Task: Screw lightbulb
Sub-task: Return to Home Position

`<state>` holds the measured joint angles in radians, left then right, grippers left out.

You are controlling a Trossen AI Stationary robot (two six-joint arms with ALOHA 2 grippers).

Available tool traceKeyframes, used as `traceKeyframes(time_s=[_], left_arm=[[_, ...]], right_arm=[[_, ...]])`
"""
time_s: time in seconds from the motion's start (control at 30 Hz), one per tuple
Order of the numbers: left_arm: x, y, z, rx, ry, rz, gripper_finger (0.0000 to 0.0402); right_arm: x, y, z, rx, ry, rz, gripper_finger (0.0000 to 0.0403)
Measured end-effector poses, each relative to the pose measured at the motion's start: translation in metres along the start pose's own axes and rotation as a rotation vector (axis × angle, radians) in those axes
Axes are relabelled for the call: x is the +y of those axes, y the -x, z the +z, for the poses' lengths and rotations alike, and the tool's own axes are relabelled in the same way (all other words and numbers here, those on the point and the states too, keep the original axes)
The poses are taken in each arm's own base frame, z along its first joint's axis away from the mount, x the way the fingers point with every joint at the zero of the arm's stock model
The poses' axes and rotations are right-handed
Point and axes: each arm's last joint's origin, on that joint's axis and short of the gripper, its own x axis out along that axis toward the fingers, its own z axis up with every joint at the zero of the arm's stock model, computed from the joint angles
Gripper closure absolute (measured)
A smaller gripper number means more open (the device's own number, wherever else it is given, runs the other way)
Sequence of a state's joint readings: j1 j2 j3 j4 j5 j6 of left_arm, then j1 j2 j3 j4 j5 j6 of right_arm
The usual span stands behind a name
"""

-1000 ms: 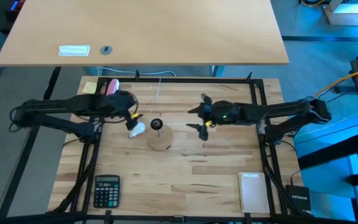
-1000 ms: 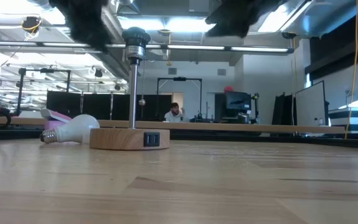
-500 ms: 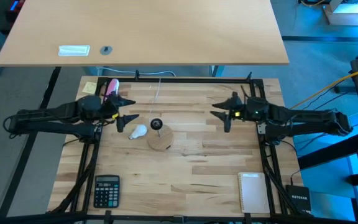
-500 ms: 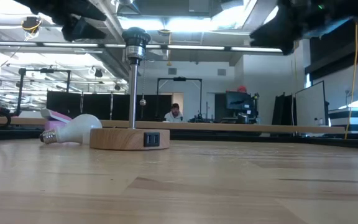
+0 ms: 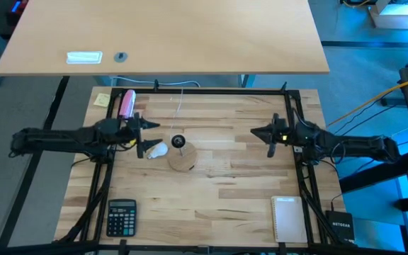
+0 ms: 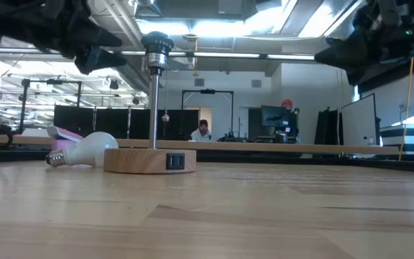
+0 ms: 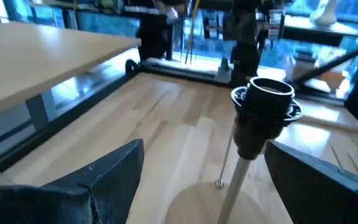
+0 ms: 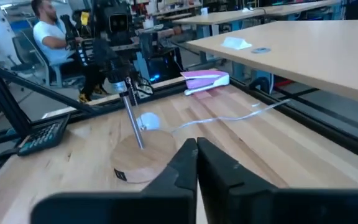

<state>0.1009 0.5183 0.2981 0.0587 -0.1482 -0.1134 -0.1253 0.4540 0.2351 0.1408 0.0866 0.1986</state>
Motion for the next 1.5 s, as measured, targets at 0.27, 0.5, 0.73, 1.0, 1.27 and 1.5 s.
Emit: traceKeyframes(time_s=[0.27, 0.5, 0.73, 1.0, 1.27, 1.5], left_arm=[[0.005, 0.01, -0.031, -0.071, 0.002, -0.01, 0.0078], [0.007, 0.02, -0.038, -0.15, 0.012, -0.018, 0.0078], [0.01, 0.024, -0.055, -0.194, 0.035, -0.021, 0.0078], [0.011, 0.027, -0.062, -0.146, 0.06, -0.009, 0.0078], [0.011, 0.027, -0.063, -0.139, 0.065, -0.008, 0.0078], [0.011, 0.027, -0.063, -0.14, 0.065, -0.008, 0.0078]], right_arm=[[-0.004, 0.017, -0.014, -0.076, -0.012, 0.017, 0.0389], [-0.007, 0.029, -0.025, -0.154, -0.048, 0.046, 0.0398], [-0.012, 0.031, -0.047, -0.125, -0.102, 0.027, 0.0393], [-0.013, 0.03, -0.047, -0.123, -0.045, 0.015, 0.0393], [-0.013, 0.03, -0.048, -0.124, -0.037, 0.001, 0.0389], [-0.012, 0.03, -0.049, -0.109, -0.042, 0.031, 0.0389]])
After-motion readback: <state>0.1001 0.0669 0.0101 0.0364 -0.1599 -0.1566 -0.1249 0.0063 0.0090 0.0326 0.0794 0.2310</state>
